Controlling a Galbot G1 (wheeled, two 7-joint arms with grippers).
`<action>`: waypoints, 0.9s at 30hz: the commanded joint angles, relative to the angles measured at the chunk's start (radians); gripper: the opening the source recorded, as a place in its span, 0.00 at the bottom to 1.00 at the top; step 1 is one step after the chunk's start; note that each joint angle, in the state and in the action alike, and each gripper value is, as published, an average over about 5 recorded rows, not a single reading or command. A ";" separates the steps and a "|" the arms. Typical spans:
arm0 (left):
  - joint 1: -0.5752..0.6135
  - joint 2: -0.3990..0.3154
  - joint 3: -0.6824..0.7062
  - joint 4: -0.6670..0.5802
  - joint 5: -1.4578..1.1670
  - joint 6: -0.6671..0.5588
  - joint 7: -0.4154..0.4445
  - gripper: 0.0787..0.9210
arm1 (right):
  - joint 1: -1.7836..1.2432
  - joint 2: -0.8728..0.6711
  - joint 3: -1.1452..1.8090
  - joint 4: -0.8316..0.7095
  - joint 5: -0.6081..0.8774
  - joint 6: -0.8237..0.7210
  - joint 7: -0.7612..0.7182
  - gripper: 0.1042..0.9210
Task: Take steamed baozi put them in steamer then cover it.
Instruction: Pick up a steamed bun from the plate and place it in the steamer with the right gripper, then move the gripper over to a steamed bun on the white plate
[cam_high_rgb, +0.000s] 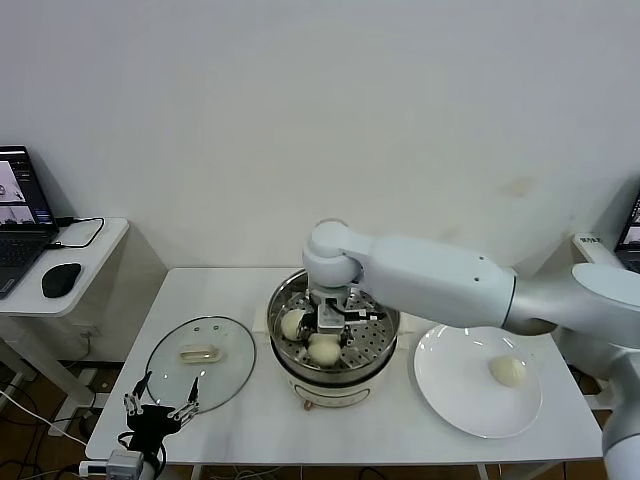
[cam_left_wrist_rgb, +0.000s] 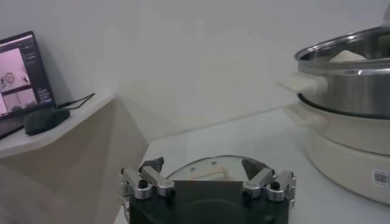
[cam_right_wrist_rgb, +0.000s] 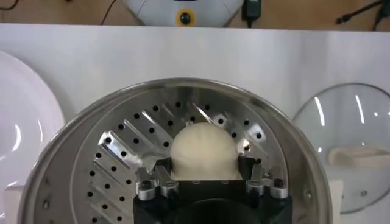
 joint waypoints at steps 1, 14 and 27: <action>0.000 0.000 0.000 0.004 0.001 0.000 0.000 0.88 | -0.018 -0.003 -0.009 0.031 -0.032 0.001 0.006 0.68; -0.003 -0.004 0.004 -0.004 0.006 0.006 0.006 0.88 | 0.023 -0.084 0.066 0.103 -0.014 -0.088 0.023 0.87; 0.009 0.009 0.014 -0.025 0.006 0.015 0.026 0.88 | 0.174 -0.398 0.194 0.121 0.339 -0.704 0.053 0.88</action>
